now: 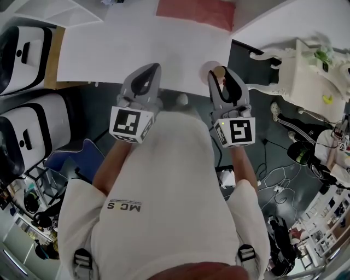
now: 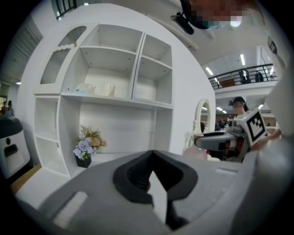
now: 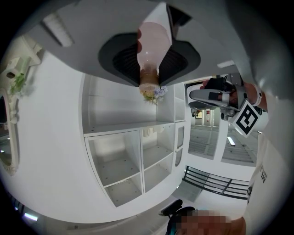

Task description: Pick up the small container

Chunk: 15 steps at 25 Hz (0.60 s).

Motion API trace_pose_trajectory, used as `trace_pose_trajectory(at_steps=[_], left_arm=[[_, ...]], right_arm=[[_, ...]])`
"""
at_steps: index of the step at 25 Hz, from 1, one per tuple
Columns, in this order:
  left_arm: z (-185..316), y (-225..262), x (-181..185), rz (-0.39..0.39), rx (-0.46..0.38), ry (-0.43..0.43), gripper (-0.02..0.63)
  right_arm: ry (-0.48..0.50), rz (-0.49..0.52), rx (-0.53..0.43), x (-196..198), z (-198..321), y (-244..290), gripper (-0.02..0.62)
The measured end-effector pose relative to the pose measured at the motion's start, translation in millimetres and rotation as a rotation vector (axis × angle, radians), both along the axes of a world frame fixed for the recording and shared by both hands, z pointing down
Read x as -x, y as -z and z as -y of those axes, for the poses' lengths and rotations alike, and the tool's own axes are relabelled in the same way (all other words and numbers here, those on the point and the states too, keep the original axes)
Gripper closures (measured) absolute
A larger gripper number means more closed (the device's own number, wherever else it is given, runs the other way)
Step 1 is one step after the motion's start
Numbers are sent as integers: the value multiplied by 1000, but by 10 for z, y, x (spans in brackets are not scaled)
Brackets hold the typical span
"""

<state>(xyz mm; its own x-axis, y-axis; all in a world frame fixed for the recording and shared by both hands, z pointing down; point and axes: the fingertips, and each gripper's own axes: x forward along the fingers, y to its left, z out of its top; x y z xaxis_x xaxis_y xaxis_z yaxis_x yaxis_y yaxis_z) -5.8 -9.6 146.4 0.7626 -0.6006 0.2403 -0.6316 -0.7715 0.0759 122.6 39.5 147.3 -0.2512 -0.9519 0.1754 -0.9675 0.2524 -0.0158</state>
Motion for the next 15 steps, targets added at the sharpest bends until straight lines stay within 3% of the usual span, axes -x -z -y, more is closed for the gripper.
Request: trace_pose_trajectory(at_steps=[15], left_arm=[[-44,-61,-119,-1,-3,3,606]], right_arm=[[8,0,9,-115,-46,-73,469]])
